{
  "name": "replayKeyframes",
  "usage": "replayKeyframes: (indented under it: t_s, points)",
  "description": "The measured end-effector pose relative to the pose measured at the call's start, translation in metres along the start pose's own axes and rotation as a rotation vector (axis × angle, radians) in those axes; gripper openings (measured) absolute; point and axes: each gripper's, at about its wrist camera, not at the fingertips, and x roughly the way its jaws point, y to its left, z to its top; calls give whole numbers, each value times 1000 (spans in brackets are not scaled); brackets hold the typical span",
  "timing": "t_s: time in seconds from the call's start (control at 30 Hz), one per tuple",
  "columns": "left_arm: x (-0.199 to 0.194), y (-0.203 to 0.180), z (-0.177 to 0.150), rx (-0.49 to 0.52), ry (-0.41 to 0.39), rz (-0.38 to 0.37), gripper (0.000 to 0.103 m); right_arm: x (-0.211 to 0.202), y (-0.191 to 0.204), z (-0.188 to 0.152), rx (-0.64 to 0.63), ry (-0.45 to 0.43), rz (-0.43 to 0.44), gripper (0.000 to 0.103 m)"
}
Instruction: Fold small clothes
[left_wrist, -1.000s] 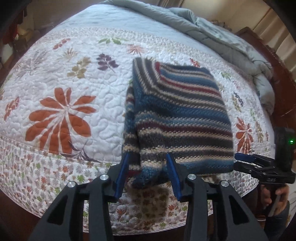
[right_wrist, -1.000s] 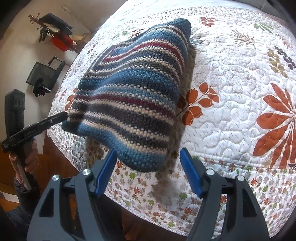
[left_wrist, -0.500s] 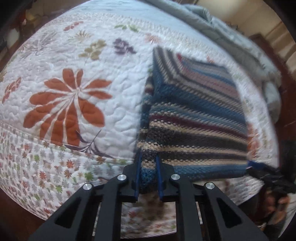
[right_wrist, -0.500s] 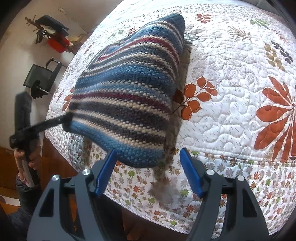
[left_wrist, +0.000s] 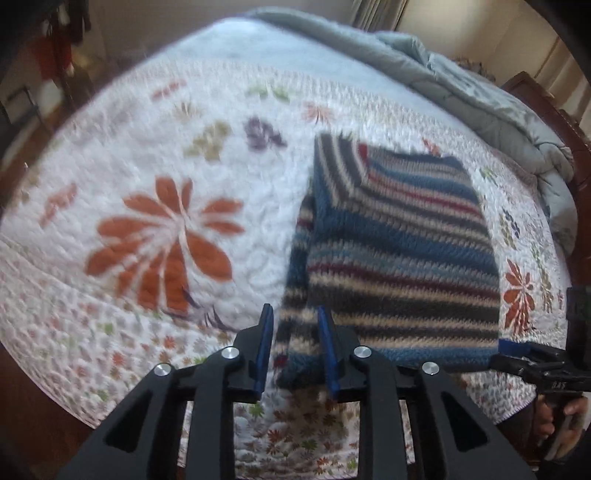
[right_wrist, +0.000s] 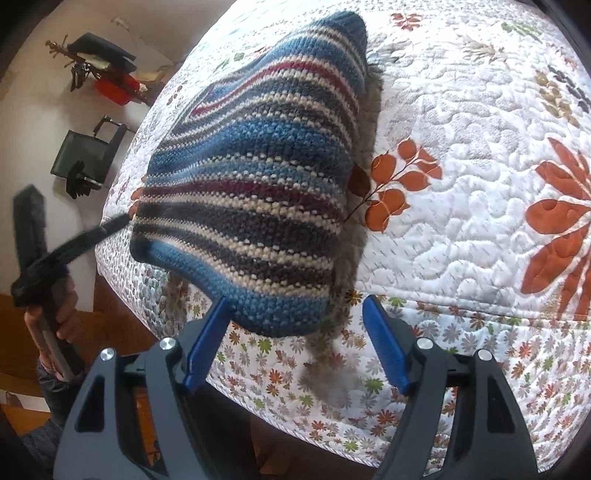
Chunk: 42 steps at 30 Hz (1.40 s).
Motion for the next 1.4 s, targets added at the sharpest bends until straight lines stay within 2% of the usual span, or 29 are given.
replayKeyframes:
  t_s: [0.07, 0.17, 0.27, 0.3, 0.33, 0.43, 0.53, 0.67, 0.83, 0.97, 1.0, 1.07, 1.1, 1.13, 1.17, 1.3, 1.4]
  points:
    - [2, -6, 3, 8, 8, -27, 32, 6, 0, 3, 16, 13, 26, 75]
    - [28, -14, 7, 20, 61, 11, 32, 14, -4, 9, 46, 28, 66, 75]
    - [50, -9, 6, -5, 110, 17, 34, 24, -7, 13, 64, 46, 86, 73]
    - [55, -7, 4, -16, 125, 12, 35, 29, -8, 14, 68, 57, 91, 68]
    - [57, -6, 4, -19, 129, 16, 38, 31, -9, 14, 68, 61, 102, 52]
    - [62, -7, 5, -20, 134, 21, 42, 32, -8, 14, 62, 55, 102, 34]
    - [62, -8, 6, -27, 139, 4, 42, 21, -1, 13, 34, 34, 83, 27]
    - [63, -17, 3, -4, 143, -14, 42, 1, 7, 6, -25, -6, -7, 24]
    - [76, -30, -4, 33, 143, 16, 48, 7, 0, -1, -21, 33, -66, 23]
    - [81, -24, -4, 10, 163, -20, 52, 21, -9, -3, -4, 62, -56, 25]
    - [79, -20, -2, 3, 167, -31, 51, 17, -7, -3, -18, 50, -37, 27]
    - [70, -16, 2, 2, 163, -45, 51, 10, -6, -2, -31, 46, 0, 41]
    - [66, -14, 7, 6, 159, -50, 51, 4, -5, 0, -41, 42, 4, 44]
    - [63, -12, 13, 11, 153, -56, 51, -3, -5, 3, -56, 28, -1, 54]
    - [58, -12, 18, 15, 145, -64, 51, -8, -5, 5, -63, 19, -3, 60]
    - [43, -9, 49, 10, 88, -81, 50, -31, -11, 25, -66, -17, 16, 61]
    - [48, -14, 82, -3, 69, -66, 50, -39, -15, 56, -64, -34, -25, 61]
